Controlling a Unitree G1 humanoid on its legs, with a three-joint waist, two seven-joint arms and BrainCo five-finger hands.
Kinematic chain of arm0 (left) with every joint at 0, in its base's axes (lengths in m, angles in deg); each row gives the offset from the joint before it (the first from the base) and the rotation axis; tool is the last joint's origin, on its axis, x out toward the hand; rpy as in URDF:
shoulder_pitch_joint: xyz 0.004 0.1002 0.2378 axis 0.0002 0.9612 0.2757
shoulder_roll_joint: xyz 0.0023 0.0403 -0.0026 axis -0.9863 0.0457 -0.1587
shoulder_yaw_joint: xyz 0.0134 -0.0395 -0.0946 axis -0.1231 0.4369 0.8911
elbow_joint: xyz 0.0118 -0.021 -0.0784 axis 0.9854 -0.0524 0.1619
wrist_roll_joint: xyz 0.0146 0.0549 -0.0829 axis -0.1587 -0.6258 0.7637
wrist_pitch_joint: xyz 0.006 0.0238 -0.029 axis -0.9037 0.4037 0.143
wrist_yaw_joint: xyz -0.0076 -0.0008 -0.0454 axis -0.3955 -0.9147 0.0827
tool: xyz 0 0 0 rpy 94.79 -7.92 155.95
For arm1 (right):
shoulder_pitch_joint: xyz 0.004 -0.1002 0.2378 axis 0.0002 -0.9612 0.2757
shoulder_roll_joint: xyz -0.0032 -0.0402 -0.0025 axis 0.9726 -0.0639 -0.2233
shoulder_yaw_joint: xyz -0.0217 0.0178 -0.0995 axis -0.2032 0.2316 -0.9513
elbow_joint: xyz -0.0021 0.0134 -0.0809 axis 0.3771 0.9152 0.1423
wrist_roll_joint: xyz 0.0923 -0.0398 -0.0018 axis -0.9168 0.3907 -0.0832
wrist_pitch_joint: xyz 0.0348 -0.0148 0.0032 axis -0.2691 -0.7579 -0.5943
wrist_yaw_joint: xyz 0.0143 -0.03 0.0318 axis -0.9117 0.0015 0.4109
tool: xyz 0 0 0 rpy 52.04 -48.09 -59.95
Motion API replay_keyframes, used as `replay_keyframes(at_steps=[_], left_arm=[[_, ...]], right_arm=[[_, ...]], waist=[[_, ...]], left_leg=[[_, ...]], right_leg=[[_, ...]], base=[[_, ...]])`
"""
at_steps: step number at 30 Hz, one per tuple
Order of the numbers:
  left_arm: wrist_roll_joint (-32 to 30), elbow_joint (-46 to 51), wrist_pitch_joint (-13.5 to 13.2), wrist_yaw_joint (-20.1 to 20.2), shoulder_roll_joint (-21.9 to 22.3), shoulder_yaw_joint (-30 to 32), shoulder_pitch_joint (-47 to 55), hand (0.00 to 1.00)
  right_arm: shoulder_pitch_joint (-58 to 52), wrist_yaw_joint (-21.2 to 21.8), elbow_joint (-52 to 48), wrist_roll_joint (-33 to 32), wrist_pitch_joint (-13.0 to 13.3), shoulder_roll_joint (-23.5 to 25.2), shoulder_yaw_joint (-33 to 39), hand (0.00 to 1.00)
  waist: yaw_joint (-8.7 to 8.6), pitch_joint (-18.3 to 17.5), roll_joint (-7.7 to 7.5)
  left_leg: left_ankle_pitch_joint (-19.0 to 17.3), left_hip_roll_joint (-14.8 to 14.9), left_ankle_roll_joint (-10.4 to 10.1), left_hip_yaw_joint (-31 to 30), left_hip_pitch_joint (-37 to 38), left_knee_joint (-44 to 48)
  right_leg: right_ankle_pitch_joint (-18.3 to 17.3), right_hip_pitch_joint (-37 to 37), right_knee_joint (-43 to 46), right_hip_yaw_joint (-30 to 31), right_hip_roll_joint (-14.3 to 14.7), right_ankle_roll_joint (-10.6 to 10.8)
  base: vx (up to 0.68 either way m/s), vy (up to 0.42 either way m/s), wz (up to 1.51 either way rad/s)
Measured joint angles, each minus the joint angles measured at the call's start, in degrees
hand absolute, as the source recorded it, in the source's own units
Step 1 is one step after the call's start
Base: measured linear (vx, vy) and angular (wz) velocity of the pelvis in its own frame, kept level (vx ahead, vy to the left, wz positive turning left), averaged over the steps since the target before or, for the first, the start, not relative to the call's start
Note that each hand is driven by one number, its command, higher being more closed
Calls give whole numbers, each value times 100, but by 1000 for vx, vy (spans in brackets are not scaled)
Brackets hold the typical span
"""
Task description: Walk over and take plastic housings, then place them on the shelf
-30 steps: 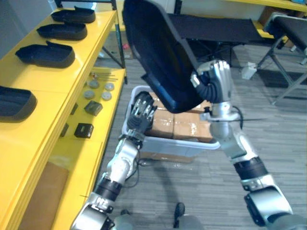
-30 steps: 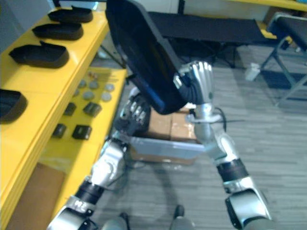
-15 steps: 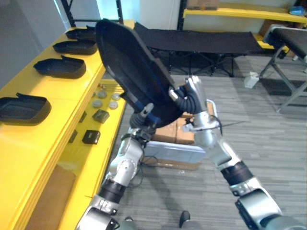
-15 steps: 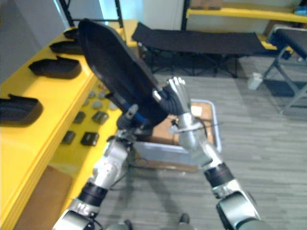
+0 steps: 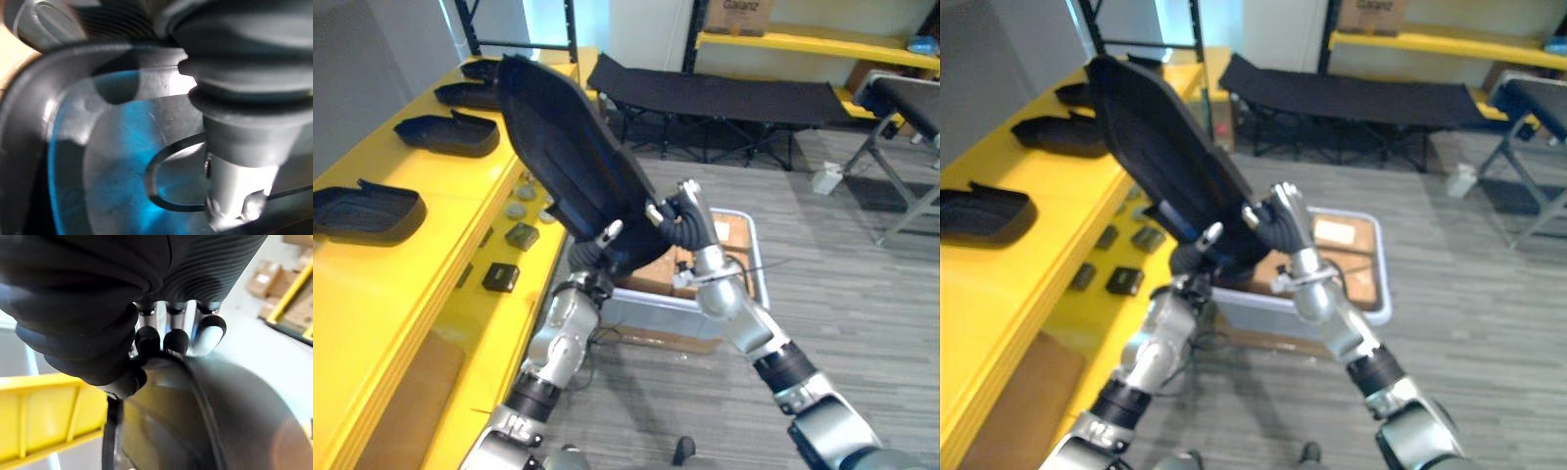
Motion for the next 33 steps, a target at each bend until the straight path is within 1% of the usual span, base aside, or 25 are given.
replay_keyframes(at_steps=[2, 5, 6, 9, 10, 11, 13, 15, 16, 17, 18, 19, 21, 22, 23, 24, 26, 27, 29, 30, 31, 33], left_arm=[[5, 17, -88, -129, 23, 41, 54, 100], [3, 51, -201, -166, 32, 66, 136, 100], [1, 62, -218, -166, 37, 72, 149, 100], [-15, 196, -234, -145, 50, 118, 268, 100], [-94, 238, -268, -89, 58, 150, 335, 100], [-121, 253, -298, -42, 59, 180, 370, 100], [-108, 295, -459, 51, 60, 335, 427, 100], [-118, 383, -562, 58, 54, 569, 430, 100], [-119, 563, -657, 86, 55, 627, 439, 100], [-127, 850, -689, 174, 92, 533, 437, 100], [-126, 978, -707, 243, 129, 449, 430, 100], [55, 1138, -715, 427, 250, 335, 420, 100], [60, 1107, -674, 512, 417, 212, 487, 100], [15, 1047, -666, 505, 501, 213, 629, 100], [-6, 999, -664, 456, 499, 220, 743, 100], [-193, 891, -667, 335, 484, 242, 826, 100], [-708, 571, -651, -70, 448, 377, 1101, 100], [-1019, 402, -642, -272, 448, 496, 1249, 100], [-1865, 99, -539, -785, 432, 832, 1599, 100], [-2084, 26, -517, -894, 430, 909, 1650, 100], [-2558, -79, -439, -1161, 377, 1050, 1743, 100], [-2947, -78, -446, -1339, 277, 1201, 1801, 100]], right_arm=[[-165, 0, -188, -64, 0, 30, -72, 100], [-342, 0, -331, -118, 5, 62, -113, 100], [-445, 0, -396, -196, 21, 69, -115, 0], [-623, 11, -452, -246, 184, 87, -121, 0], [-704, 122, -505, -336, 295, 88, -121, 0], [-747, 192, -538, -344, 339, 84, -121, 0], [-947, 466, -601, -479, 447, 41, -170, 0], [-1127, 669, -581, -677, 436, -80, -313, 0], [-1228, 859, -507, -681, 425, -161, -492, 0], [-1260, 1093, -349, -672, 418, -223, -865, 0], [-1276, 1202, -292, -656, 408, -215, -1074, 0], [-1336, 1352, -275, -655, 408, -138, -1359, 0], [-1361, 1471, -277, -654, 398, 63, -1379, 0], [-1356, 1476, -268, -649, 363, 123, -1227, 0], [-1338, 1517, -267, -580, 357, 59, -1167, 0], [-1338, 1514, -269, -548, 338, -34, -1151, 0], [-1335, 1500, -342, -692, 287, -101, -725, 0], [-1320, 1495, -464, -815, 287, -125, -477, 0], [-1171, 1479, -881, -1030, 295, -297, 116, 0], [-1103, 1472, -938, -1115, 305, -363, 219, 0], [-998, 1476, -1105, -1231, 309, -527, 462, 0], [-1000, 1475, -1338, -1347, 315, -663, 692, 0]], waist=[[-31, 0, 0], [-70, 0, 0], [-78, 0, 0], [-101, 0, 0], [-108, 0, 0], [-110, 0, 0], [-107, -1, -2], [-101, -1, -2], [-96, -4, -9], [-90, -18, -31], [-83, -24, -39], [-50, -28, -46], [-34, -30, -49], [-31, -37, -59], [-31, -48, -76], [-13, -60, -96], [15, -70, -110], [31, -70, -110], [46, -88, -140], [60, -91, -151], [82, -108, -177], [80, -129, -210]], left_leg=[[-10, 14, -13, 7, 0, 0], [-17, 19, -18, 19, 0, 0], [-21, 22, -18, 25, 0, 0], [-35, 29, -16, 88, 1, 2], [-45, 36, -19, 110, 6, 9], [-51, 40, -20, 118, 6, 15], [-84, 60, -29, 127, 5, 57], [-127, 86, -27, 139, 3, 119], [-150, 99, -32, 145, -3, 150], [-156, 105, -35, 146, -3, 155], [-157, 107, -36, 145, -3, 154], [-159, 107, -37, 140, -3, 153], [-167, 107, -32, 125, -3, 172], [-185, 111, -37, 111, 1, 203], [-189, 113, -35, 97, 4, 213], [-190, 116, -35, 79, 2, 222], [-223, 132, -40, 30, -16, 297], [-249, 150, -46, 22, -24, 351], [-329, 219, -62, -18, -115, 515], [-345, 233, -66, -19, -129, 549], [-377, 269, -78, -21, -149, 614], [-424, 311, -87, -23, -188, 702]], right_leg=[[-6, -9, -1, 6, 16, -9], [-12, -21, -1, 13, 21, -18], [-13, -26, -1, 17, 23, -20], [-15, -60, -1, 58, 26, -22], [-16, -66, -1, 74, 31, -24], [-17, -68, -2, 82, 34, -26], [-20, -62, -2, 93, 49, -31], [-23, -53, -2, 114, 66, -36], [-24, -51, -3, 125, 76, -37], [-26, -46, -8, 128, 80, -39], [-27, -44, -10, 126, 82, -40], [-27, -37, -13, 120, 82, -39], [-27, -10, -13, 102, 80, -39], [-28, 19, -14, 87, 81, -37], [-33, 36, -14, 73, 81, -31], [-38, 47, -13, 58, 83, -28], [-61, 72, 0, 30, 93, -20], [-66, 76, 1, 29, 106, -21], [-100, 75, 2, 11, 151, -52], [-99, 73, 3, 11, 164, -50], [-98, 81, 1, 13, 189, -50], [-97, 79, -2, 16, 220, -51]], base=[[0, 0, 0], [0, 0, 0], [-12, 7, -4], [-15, 8, -8], [-9, 6, -9], [-6, 3, -7], [-6, 2, -5], [-12, 3, -5], [-13, 4, -5], [0, 0, 0], [0, 0, 0], [0, 0, 0], [-11, 6, 4], [-24, 9, 5], [-28, 9, 7], [-33, 7, 7], [-37, 4, 6], [-55, 6, 2], [-43, 3, 2], [0, 0, 0], [0, 0, 0], [3, 2, -2]])
